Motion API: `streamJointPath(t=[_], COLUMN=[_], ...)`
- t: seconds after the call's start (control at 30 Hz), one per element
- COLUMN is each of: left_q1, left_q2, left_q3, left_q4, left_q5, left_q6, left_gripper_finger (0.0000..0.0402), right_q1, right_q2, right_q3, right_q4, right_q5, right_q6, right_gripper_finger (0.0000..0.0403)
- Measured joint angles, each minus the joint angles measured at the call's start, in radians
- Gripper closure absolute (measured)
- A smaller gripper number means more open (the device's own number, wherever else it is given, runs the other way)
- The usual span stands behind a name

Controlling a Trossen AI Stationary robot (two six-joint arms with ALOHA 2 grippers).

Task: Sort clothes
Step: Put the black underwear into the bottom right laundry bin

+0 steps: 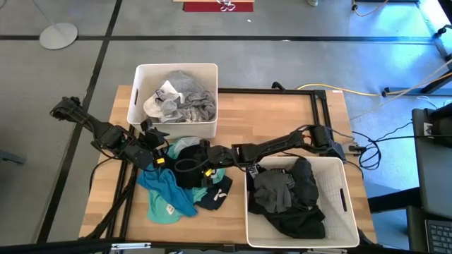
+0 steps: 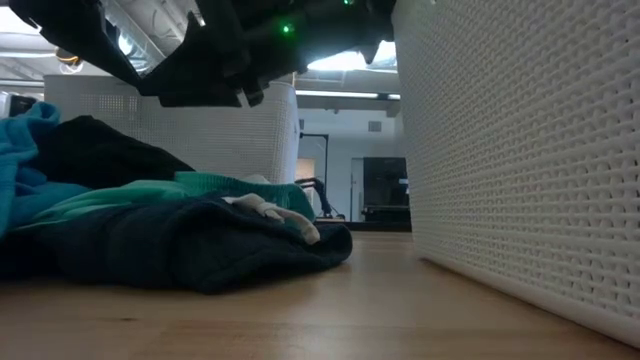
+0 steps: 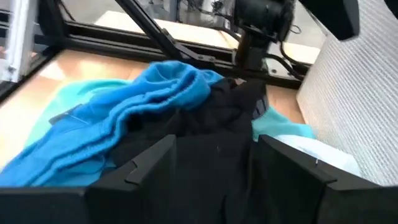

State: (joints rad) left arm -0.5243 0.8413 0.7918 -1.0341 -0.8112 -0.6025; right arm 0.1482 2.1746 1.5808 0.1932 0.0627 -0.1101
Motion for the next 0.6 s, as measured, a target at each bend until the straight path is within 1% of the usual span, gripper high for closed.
streamJointPath(t=[0.07, 0.13, 0.23, 0.37, 0.6], left_q1=[0.000, 0.000, 0.000, 0.000, 0.000], left_q2=[0.000, 0.000, 0.000, -0.001, -0.001], left_q3=[0.000, 0.000, 0.000, 0.000, 0.000], left_q4=[0.003, 0.004, 0.006, 0.006, 0.005], left_q5=[0.000, 0.000, 0.000, 0.000, 0.000], left_q6=[0.000, 0.000, 0.000, 0.000, -0.002], left_gripper_finger=[0.0205, 0.0205, 0.0205, 0.0205, 0.0205], right_q1=[0.000, 0.000, 0.001, 0.001, 0.001], right_q2=[0.001, 0.008, 0.006, 0.021, 0.138], right_q3=[0.020, 0.063, 0.158, 0.280, 0.447], right_q4=[-0.038, -0.119, -0.205, -0.288, -0.320], right_q5=[0.029, 0.049, 0.067, 0.060, 0.050], right_q6=[0.006, 0.008, 0.008, 0.012, 0.014], right_gripper_finger=[0.0176, 0.0176, 0.0176, 0.0176, 0.0176])
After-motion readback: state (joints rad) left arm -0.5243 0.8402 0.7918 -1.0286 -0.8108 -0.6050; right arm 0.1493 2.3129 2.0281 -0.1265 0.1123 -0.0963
